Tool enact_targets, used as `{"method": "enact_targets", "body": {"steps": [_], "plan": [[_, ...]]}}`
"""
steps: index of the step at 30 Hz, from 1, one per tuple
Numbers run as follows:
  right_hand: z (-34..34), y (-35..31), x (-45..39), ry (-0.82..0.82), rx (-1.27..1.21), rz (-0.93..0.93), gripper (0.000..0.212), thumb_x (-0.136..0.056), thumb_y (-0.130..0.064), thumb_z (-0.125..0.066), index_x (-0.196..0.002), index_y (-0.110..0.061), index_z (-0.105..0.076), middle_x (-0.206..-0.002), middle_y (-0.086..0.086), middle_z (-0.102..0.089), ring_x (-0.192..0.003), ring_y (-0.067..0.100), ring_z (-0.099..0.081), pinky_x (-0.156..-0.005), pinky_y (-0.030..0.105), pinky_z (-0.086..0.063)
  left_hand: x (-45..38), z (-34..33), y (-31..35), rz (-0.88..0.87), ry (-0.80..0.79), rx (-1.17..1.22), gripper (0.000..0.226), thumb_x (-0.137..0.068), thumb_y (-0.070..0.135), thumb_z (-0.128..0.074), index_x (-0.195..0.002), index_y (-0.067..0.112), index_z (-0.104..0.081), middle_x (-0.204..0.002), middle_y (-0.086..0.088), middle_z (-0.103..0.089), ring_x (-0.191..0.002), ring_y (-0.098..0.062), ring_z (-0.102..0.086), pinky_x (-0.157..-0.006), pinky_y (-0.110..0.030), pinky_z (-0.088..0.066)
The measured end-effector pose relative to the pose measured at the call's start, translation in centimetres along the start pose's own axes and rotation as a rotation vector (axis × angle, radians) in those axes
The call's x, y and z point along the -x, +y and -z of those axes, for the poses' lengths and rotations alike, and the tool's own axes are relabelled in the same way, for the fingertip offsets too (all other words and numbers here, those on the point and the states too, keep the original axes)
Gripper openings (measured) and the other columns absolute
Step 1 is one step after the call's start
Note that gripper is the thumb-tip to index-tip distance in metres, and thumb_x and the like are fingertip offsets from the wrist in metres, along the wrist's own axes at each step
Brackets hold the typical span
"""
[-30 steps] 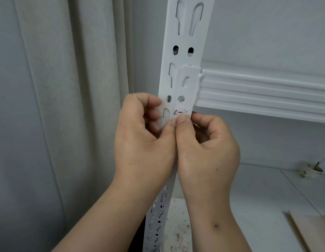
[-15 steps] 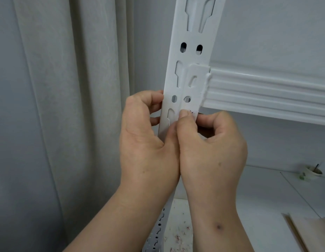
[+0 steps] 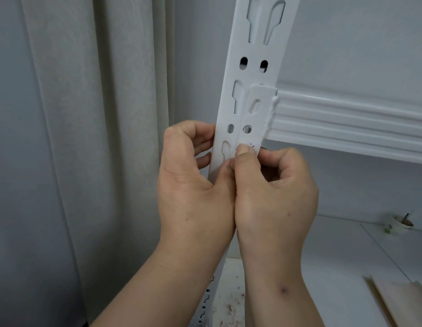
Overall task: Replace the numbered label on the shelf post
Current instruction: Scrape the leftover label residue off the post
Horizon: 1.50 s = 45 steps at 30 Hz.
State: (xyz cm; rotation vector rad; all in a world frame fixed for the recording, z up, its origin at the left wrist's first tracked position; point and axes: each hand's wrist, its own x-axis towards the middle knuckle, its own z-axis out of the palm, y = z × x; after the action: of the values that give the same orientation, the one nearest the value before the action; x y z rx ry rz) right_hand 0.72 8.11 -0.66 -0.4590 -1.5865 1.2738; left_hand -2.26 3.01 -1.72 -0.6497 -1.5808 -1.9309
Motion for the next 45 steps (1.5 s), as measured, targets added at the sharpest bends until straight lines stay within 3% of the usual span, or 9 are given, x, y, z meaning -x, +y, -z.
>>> {"method": "enact_targets", "body": {"steps": [12,17,22,32,45], "plan": [[0.12,-0.34,-0.02,-0.010,0.011,-0.014,0.012,-0.080,-0.036,-0.070,-0.077,-0.026,-0.063,-0.082,-0.007,-0.069,-0.077,0.006,-0.067,-0.059,0.012,-0.049,0.10,-0.01,0.21,0.017,-0.006,0.000,0.047,-0.077,0.013,-0.082,-0.091,0.041,-0.048,-0.108,0.028,-0.059,-0.099,0.006,-0.062,-0.079,-0.007,-0.047],[0.00,-0.10,-0.04,0.008,0.023,0.013,0.012,-0.080,-0.034,-0.070,-0.077,-0.025,-0.063,-0.082,-0.006,-0.069,-0.079,0.011,-0.067,-0.065,0.024,-0.053,0.07,-0.03,0.09,0.008,0.003,-0.003,0.049,-0.077,0.011,-0.082,-0.090,0.042,-0.047,-0.106,0.026,-0.060,-0.098,0.005,-0.063,-0.082,-0.009,-0.048],[0.01,-0.22,-0.01,0.007,0.031,0.026,0.010,-0.081,-0.034,-0.069,-0.077,-0.026,-0.063,-0.082,-0.009,-0.068,-0.076,0.006,-0.064,-0.063,0.013,-0.049,-0.02,0.03,0.00,0.010,0.003,-0.012,0.050,-0.076,0.009,-0.082,-0.089,0.043,-0.047,-0.102,0.026,-0.062,-0.098,0.003,-0.063,-0.081,-0.010,-0.049],[0.29,-0.27,0.10,-0.011,-0.035,-0.067,0.013,-0.079,-0.037,-0.070,-0.077,-0.026,-0.065,-0.080,-0.007,-0.071,-0.075,0.007,-0.068,-0.060,0.017,-0.052,0.13,-0.02,0.06,0.028,0.003,-0.008,0.053,-0.076,0.010,-0.082,-0.088,0.050,-0.048,-0.104,0.027,-0.061,-0.101,0.004,-0.062,-0.081,-0.009,-0.048],[0.04,-0.15,-0.04,0.025,0.030,0.007,0.010,-0.080,-0.033,-0.070,-0.075,-0.027,-0.065,-0.078,-0.008,-0.069,-0.074,0.008,-0.066,-0.061,0.014,-0.050,0.12,-0.06,0.05,0.040,0.003,0.005,0.053,-0.075,0.007,-0.083,-0.088,0.045,-0.048,-0.103,0.026,-0.062,-0.099,0.005,-0.062,-0.081,-0.009,-0.048]]}}
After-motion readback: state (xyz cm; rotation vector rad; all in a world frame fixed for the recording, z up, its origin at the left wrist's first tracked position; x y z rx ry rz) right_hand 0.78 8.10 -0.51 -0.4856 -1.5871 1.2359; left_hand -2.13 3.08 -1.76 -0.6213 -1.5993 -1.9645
